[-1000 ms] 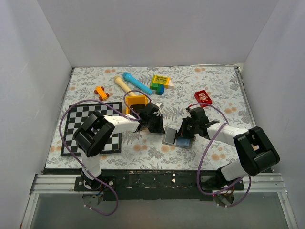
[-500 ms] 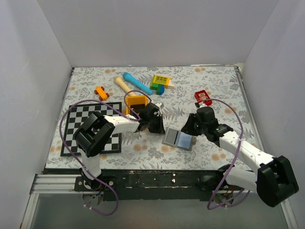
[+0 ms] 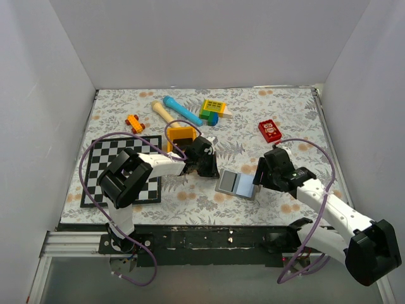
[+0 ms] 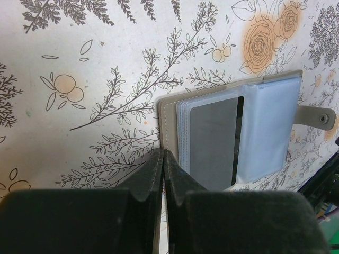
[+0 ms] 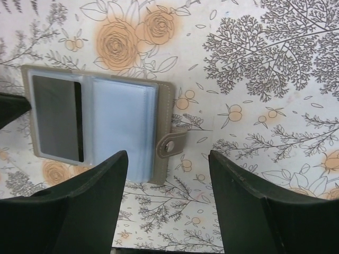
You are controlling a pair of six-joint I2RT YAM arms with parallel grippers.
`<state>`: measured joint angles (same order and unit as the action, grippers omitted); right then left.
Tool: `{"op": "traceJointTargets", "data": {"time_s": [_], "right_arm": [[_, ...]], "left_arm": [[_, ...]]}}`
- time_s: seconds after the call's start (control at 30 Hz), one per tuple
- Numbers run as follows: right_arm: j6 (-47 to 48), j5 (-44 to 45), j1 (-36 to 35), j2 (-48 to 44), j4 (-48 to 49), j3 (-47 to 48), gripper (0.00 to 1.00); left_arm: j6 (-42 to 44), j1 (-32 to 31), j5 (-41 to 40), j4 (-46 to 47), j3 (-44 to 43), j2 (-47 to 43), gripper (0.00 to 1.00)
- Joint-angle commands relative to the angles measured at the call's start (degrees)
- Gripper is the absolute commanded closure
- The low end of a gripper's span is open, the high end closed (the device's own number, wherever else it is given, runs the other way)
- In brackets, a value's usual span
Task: Put the credit cards into the card holder
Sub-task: Close the card holder at the center of the board.
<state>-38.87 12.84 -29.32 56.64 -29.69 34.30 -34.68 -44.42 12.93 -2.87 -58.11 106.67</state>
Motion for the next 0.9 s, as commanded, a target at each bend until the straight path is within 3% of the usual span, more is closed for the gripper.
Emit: {"op": "traceJointTargets", "data": {"time_s": [0.0,0.3,0.7,0.87], "right_arm": [[-0.85,3.24,-0.12,3.03,-3.27,3.22,0.28],[-1.38,1.92,-0.12,7.60,2.44,1.73,0.35],[-1.56,2.63,-0.12,9.54,3.94,-0.03,0.67],[-1.56,2.98,-0.12,8.31,3.24,0.23,0.95]], "left_arm": [[1.19,-0.58,0.26,-2.93,0.27,1.26,1.00],[1.19,-0.66,0.17,-2.84,0.63,1.17,1.00],[1.10,-0.66,-0.10,-2.75,1.24,0.82,1.00],[1.01,-0.58,-0.10,-2.58,1.33,0.73,1.00]]}}
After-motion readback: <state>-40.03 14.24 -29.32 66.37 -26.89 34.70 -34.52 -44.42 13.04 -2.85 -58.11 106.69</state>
